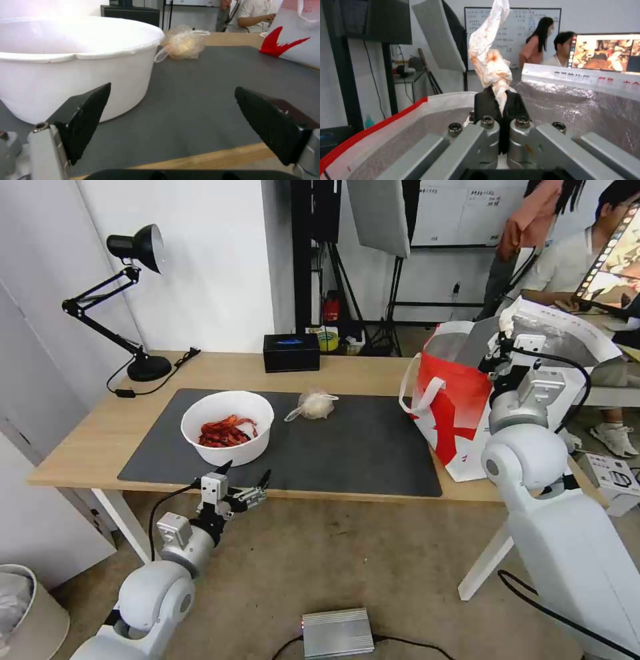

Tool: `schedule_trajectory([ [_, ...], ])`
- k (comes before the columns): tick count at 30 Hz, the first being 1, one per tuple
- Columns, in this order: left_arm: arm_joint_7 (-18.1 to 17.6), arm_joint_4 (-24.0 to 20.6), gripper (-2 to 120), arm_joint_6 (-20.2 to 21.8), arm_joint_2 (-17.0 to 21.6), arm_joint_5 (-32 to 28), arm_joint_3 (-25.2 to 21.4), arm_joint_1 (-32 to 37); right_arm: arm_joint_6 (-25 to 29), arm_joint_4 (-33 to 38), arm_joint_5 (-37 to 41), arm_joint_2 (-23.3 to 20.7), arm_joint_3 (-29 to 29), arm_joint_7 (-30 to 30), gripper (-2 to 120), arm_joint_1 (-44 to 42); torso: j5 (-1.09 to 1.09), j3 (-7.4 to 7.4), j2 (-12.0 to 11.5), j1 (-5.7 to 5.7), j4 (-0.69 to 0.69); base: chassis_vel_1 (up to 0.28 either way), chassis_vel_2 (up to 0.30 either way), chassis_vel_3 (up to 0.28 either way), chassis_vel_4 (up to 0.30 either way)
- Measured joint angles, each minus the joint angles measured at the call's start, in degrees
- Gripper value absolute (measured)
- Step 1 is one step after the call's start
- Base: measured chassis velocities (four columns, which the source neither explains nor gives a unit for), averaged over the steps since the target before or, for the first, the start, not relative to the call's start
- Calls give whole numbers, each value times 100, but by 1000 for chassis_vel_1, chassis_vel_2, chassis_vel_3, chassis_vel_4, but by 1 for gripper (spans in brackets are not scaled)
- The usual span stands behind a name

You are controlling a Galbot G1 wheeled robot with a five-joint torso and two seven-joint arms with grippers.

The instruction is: Pick up the trash from the table and place it into the takeout bag.

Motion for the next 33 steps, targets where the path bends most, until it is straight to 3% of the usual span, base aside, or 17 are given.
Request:
schedule_trajectory([
  [6,0,2,100,0,6,-5,-26,6,-153,40,413,-30,38,113,0,59,0,0,0,0,0,0,0,0,0],
  [9,0,-14,100,1,4,-56,-28,7,-164,83,530,-46,38,128,6,69,0,0,0,0,0,0,0,0,0],
  [15,-8,-7,100,8,5,-90,-29,-17,-243,150,947,-99,73,210,30,142,-1,0,0,0,0,0,0,0,0],
  [33,-18,-32,100,-6,45,-131,-61,-12,-399,160,1008,-214,96,179,93,144,0,0,0,0,0,0,0,0,0],
])
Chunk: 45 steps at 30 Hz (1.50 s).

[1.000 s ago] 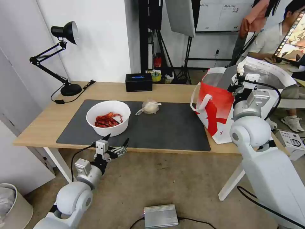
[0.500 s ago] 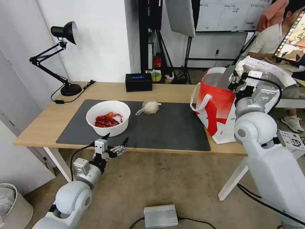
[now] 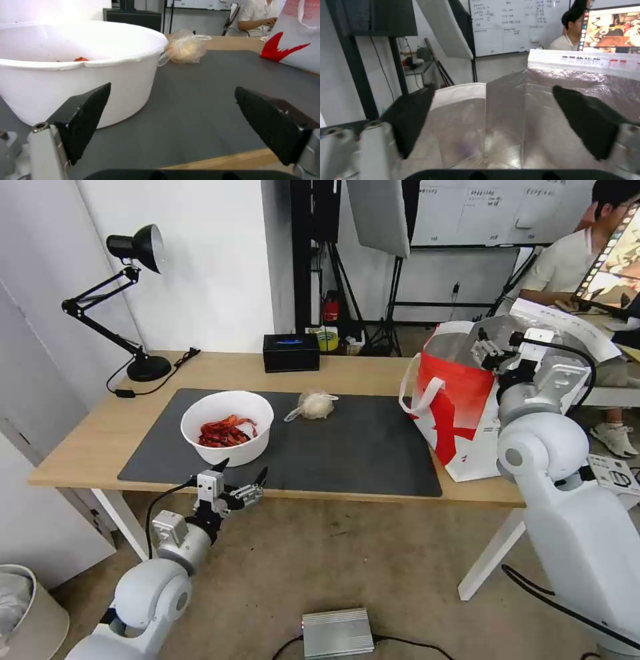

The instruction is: Pick up the trash from the table and place it into the takeout bag.

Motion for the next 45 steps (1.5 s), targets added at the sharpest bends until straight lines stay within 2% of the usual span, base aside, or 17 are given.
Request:
schedule_trajectory([
  [2,0,0,100,-2,-1,-1,-2,2,11,3,1,-32,6,-44,99,15,0,0,0,0,0,0,0,0,0],
  [8,0,0,100,-4,-8,-2,0,5,143,4,24,-106,44,-183,100,67,0,0,0,0,0,0,0,0,0],
  [11,0,21,100,-5,-7,-9,1,3,666,71,-41,-204,128,-989,100,-12,-1,0,0,0,0,0,0,0,0],
  [12,0,21,100,-5,-7,-9,1,3,666,71,-41,-204,128,-989,100,-12,-1,0,0,0,0,0,0,0,0],
  [14,1,42,100,-6,-6,-12,18,-12,950,234,-10,-309,171,-1756,100,-179,0,0,0,0,0,0,0,0,0],
  [15,1,42,100,-6,-6,-12,18,-12,950,234,-10,-309,171,-1756,100,-179,0,0,0,0,0,0,0,0,0],
  [17,1,68,100,-7,-10,-14,37,-30,1107,420,279,-437,195,-2445,100,-419,0,0,0,0,0,0,0,0,0],
  [19,1,82,100,-8,-12,-15,43,-37,1134,490,396,-489,201,-2654,100,-526,0,0,0,0,0,0,0,0,0],
  [22,2,105,100,-15,-23,-20,52,-56,1140,764,720,-681,303,-3440,100,-974,0,0,0,0,0,0,0,0,0],
  [26,9,84,100,-33,-27,-37,-86,-7,992,965,890,-762,279,-3787,100,-1296,-1,-1,1,0,-3,0,0,0,0],
  [31,26,32,100,-135,-43,-51,-340,151,926,1116,884,-763,119,-3820,100,-1640,0,0,1,0,5,0,0,0,0],
  [33,31,28,100,-144,-43,-64,-375,167,907,1190,845,-751,118,-3757,100,-1822,0,-1,0,0,3,0,0,0,0],
  [36,52,21,100,-142,-14,-119,-500,211,891,1436,331,-647,140,-3454,100,-2744,0,-1,1,-1,-1,0,0,0,0],
  [40,118,37,100,-142,30,-149,-584,239,896,1506,-110,-605,147,-3341,100,-3277,-1,-1,1,-1,0,0,0,0,0],
  [45,156,40,100,-149,79,-193,-644,271,898,1532,-245,-602,149,-3244,100,-3587,-1,-1,1,-1,0,0,0,0,0],
])
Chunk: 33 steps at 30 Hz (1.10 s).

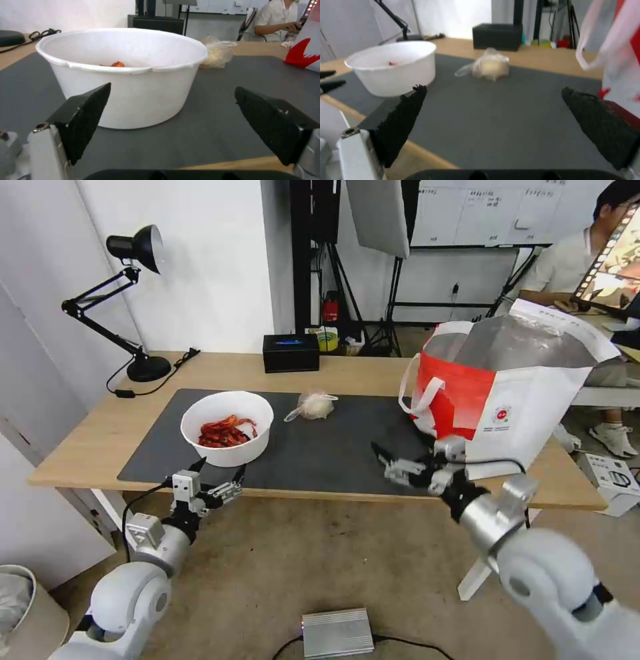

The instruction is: Pick up the trash from the table and place it into the takeout bag.

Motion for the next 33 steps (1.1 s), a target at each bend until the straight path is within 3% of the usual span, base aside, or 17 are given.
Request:
schedule_trajectory([
  [16,134,59,100,-107,62,-13,-116,108,-87,31,-230,164,-87,419,100,-719,0,0,0,0,0,0,0,0,0],
  [33,149,105,100,26,-5,195,-190,138,-16,-70,-206,100,-83,343,100,-660,0,1,-1,1,0,0,0,0,0],
])
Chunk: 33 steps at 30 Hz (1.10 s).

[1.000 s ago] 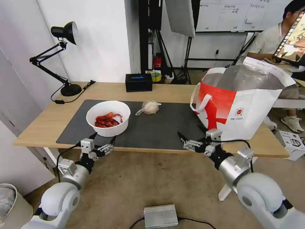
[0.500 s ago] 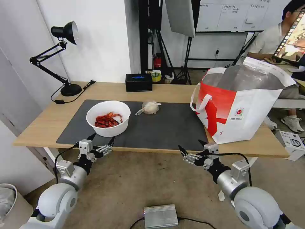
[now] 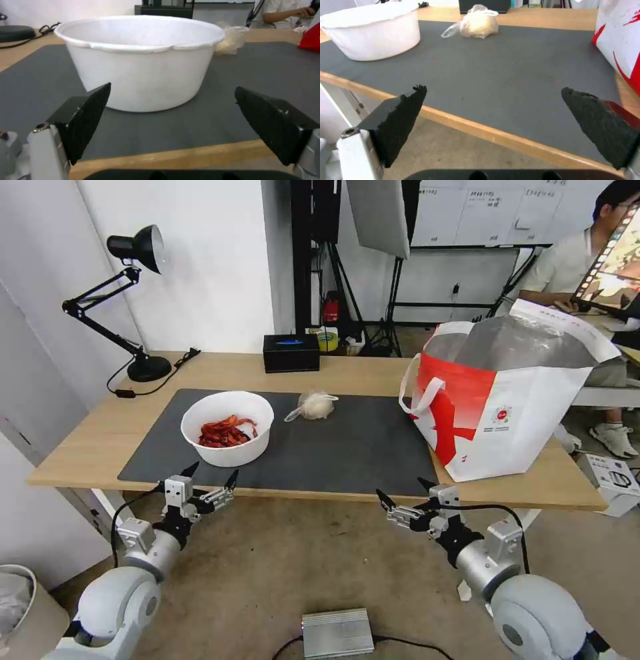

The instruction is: Pick up the trash from the table and place it into the takeout bag.

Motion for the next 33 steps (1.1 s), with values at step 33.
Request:
schedule_trajectory([
  [33,47,74,100,131,30,33,-144,39,190,-238,-89,332,-268,449,100,247,0,0,0,0,0,0,0,0,0],
])
